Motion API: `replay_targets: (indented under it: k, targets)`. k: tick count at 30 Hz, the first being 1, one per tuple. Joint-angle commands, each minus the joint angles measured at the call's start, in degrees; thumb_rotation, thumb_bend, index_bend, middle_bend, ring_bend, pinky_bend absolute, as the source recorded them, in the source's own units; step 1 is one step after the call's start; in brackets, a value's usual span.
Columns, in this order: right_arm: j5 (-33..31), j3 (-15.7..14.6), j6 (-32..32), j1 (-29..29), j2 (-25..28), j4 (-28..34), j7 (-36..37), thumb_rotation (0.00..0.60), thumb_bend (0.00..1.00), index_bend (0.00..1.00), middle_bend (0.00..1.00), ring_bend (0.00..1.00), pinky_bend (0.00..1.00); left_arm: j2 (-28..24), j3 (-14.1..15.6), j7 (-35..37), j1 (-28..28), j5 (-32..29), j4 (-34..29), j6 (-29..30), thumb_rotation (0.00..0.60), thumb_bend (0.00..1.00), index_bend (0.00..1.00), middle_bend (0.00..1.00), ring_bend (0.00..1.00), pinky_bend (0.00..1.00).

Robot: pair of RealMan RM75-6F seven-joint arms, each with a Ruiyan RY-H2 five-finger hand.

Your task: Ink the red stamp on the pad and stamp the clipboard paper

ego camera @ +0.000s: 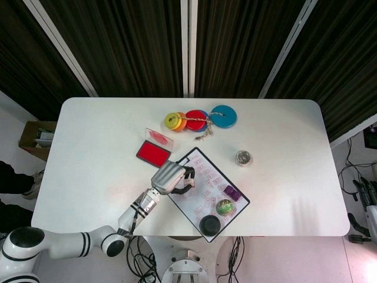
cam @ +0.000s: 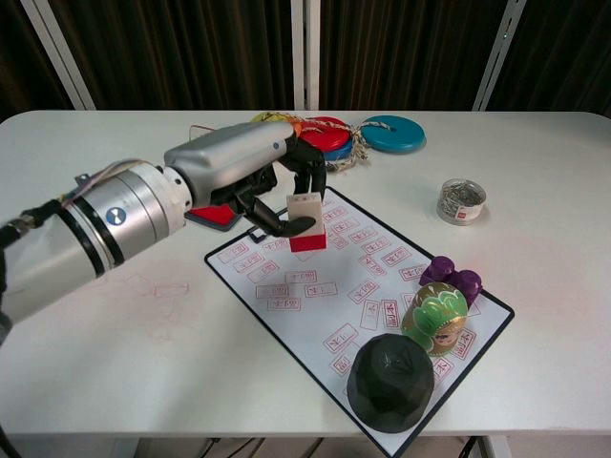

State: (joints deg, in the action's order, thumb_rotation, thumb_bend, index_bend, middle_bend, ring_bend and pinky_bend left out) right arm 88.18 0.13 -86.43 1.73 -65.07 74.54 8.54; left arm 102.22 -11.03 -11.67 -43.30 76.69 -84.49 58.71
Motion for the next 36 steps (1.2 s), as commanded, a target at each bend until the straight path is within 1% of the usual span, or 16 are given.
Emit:
replay_targets:
  k: [1,4,8,12,16,18,20,28,36]
  targets:
    - [0.24,-0.09,-0.17,0.02,0.06,0.18,-0.08,0.600,0.25,0.00,0.00,0.00,0.00,-7.86,-2.02,-2.88,2.16,-0.70,-8.97,3.51,0.600,0.52,0.68,0.70,1.00,1.00]
    - [0.32,-0.10,-0.31,0.03,0.04,0.16,0.02,0.600,0.25,0.00,0.00,0.00,0.00,-11.88,-0.83,-4.64,4.41,-0.99,-12.08,5.60,0.600,0.51,0.67,0.70,1.00,1.00]
    - [0.37,-0.11,-0.20,-0.07,-0.20,-0.20,0.20,0.600,0.25,0.00,0.00,0.00,0.00,-15.09,3.01,-4.14,8.36,0.93,-11.79,9.15,0.600,0.51,0.67,0.69,1.00,1.00]
    - [0.71,-0.30,0.24,-0.39,-0.74,-0.48,0.12,0.600,0.25,0.00,0.00,0.00,0.00,-15.46,7.43,0.74,12.59,3.63,-7.30,12.43,0.600,0.50,0.66,0.69,1.00,1.00]
    - [1.19,-0.64,0.53,-0.59,-1.11,-0.39,-0.26,0.600,0.25,0.00,0.00,0.00,0.00,-14.41,10.31,7.65,15.30,6.42,-2.12,14.36,0.600,0.50,0.65,0.68,1.00,1.00]
    - [1.38,-0.74,0.40,-0.58,-1.12,-0.27,-0.54,0.600,0.25,0.00,0.00,0.00,0.00,-13.49,11.17,10.74,16.43,8.08,1.22,15.86,0.600,0.50,0.64,0.67,1.00,1.00]
    - [1.43,-0.76,0.22,-0.52,-1.00,-0.11,-0.79,0.600,0.25,0.00,0.00,0.00,0.00,-12.51,11.42,12.71,17.13,9.04,4.15,16.95,0.600,0.50,0.64,0.67,1.00,1.00]
    - [1.42,-0.12,-1.64,-0.14,0.37,1.54,-1.17,0.600,0.25,0.00,0.00,0.00,0.00,-8.28,12.98,20.71,18.78,11.87,15.50,17.89,0.600,0.50,0.64,0.67,1.00,1.00]
    - [1.00,0.16,-1.93,0.00,1.39,3.13,-1.69,0.600,0.25,0.00,0.00,0.00,0.00,-3.83,14.41,25.12,20.10,13.78,25.10,18.12,0.600,0.50,0.64,0.67,1.00,1.00]
